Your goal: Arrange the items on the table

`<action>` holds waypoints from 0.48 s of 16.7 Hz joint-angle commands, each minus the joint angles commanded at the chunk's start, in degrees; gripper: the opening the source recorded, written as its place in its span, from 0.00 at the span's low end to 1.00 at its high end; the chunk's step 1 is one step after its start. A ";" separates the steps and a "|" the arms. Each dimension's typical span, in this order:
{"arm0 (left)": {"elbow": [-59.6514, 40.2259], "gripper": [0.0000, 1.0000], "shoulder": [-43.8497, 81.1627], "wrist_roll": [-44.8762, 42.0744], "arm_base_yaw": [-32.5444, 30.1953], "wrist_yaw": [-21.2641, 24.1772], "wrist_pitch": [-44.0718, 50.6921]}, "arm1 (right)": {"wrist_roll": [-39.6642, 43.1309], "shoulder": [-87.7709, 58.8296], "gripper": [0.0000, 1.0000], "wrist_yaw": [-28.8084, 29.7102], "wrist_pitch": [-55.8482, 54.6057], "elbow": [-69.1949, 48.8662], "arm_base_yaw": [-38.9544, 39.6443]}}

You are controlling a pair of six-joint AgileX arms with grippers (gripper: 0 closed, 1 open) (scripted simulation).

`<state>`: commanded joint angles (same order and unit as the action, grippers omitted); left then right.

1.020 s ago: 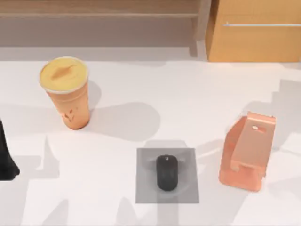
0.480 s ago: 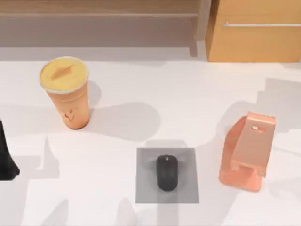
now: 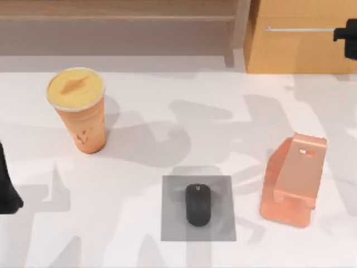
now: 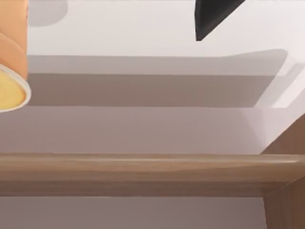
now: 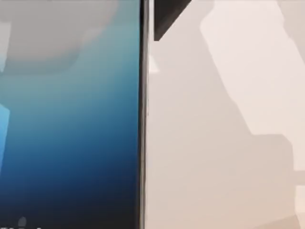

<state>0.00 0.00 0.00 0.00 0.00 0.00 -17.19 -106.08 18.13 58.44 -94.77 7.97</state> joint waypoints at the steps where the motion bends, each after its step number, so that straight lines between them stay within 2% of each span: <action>1: 0.00 1.00 0.00 0.00 0.00 0.00 0.00 | -5.54 3.67 0.00 3.00 -0.44 1.51 4.87; 4: 0.00 1.00 0.00 0.00 0.00 0.00 0.00 | -21.05 12.97 0.00 12.49 -2.27 7.62 18.55; 8: 0.00 1.00 0.00 0.00 0.00 0.00 0.00 | -36.70 23.01 0.00 24.79 -5.29 18.43 34.82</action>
<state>0.00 0.00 0.00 0.00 0.00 0.00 -53.89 -83.07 42.92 53.14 -76.34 42.78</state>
